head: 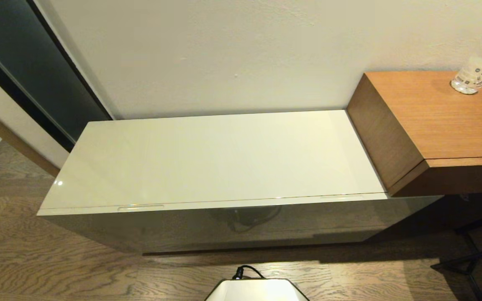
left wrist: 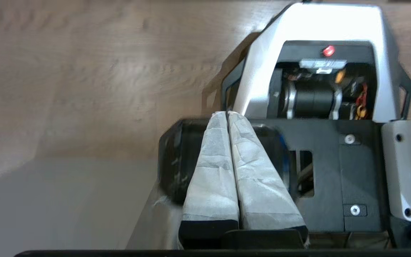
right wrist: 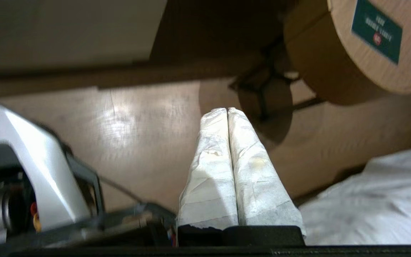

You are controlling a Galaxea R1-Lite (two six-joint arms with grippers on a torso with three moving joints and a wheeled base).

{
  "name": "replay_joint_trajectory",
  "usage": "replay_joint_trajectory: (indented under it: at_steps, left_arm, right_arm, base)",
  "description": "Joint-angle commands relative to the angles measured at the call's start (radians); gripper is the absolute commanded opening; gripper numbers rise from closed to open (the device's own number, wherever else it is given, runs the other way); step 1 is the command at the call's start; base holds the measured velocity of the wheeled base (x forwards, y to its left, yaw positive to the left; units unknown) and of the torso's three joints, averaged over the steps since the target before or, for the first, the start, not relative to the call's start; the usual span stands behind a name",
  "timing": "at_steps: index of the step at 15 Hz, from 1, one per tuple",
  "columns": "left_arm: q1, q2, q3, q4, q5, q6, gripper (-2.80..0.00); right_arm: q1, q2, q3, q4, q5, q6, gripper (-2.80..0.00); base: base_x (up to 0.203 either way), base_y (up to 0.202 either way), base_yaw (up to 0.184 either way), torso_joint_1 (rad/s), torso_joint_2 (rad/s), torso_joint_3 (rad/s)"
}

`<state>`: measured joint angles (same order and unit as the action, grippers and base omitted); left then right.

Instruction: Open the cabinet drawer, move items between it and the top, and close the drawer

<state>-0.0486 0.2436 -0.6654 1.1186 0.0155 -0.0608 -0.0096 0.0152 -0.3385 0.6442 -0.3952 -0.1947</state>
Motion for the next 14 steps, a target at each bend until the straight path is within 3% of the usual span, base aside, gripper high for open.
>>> replay_joint_trajectory:
  at_steps: [1,3,4,7,9,11,12,14]
  left_arm:
    - [0.02,-0.119,0.021,-0.01,-0.033,0.067,-2.8]
    - [0.039,-0.23,0.056,-0.034,-0.032,0.184,-2.8]
    - [0.045,-0.241,0.067,-0.052,0.014,0.201,-2.8]
    - [0.046,-0.241,0.108,-0.113,0.046,0.175,-2.8]
    - [0.047,-0.241,0.152,-0.221,0.061,0.159,-2.8]
    - [0.047,-0.241,0.219,-0.389,0.066,0.153,-2.8]
    - [0.047,-0.241,0.255,-0.462,0.086,0.139,-2.8]
    - [0.046,-0.241,0.385,-0.708,0.135,0.118,-2.8]
  right_arm:
    - [0.0,-0.015,0.123,-0.296,0.014,-0.005,-2.8]
    - [0.0,-0.015,0.254,-0.578,0.086,-0.005,-2.8]
    - [0.0,-0.015,0.278,-0.636,0.121,-0.003,-2.8]
    - [0.0,-0.015,0.289,-0.659,0.173,-0.004,-2.8]
    - [0.0,-0.015,0.308,-0.692,0.227,-0.003,-2.8]
    - [0.0,-0.015,0.338,-0.72,0.384,0.034,-2.8]
    - [0.0,-0.015,0.34,-0.702,0.409,0.058,-2.8]
    - [0.0,-0.015,0.34,-0.702,0.409,0.055,-2.8]
  base:
    - [0.0,0.0,0.0,0.0,0.0,0.0]
    - [0.0,0.0,0.0,0.0,0.0,0.0]
    - [0.0,0.0,0.0,0.0,0.0,0.0]
    - [0.0,0.0,0.0,0.0,0.0,0.0]
    - [0.0,0.0,0.0,0.0,0.0,0.0]
    - [0.0,0.0,0.0,0.0,0.0,0.0]
    - [0.0,0.0,0.0,0.0,0.0,0.0]
    - [0.0,0.0,0.0,0.0,0.0,0.0]
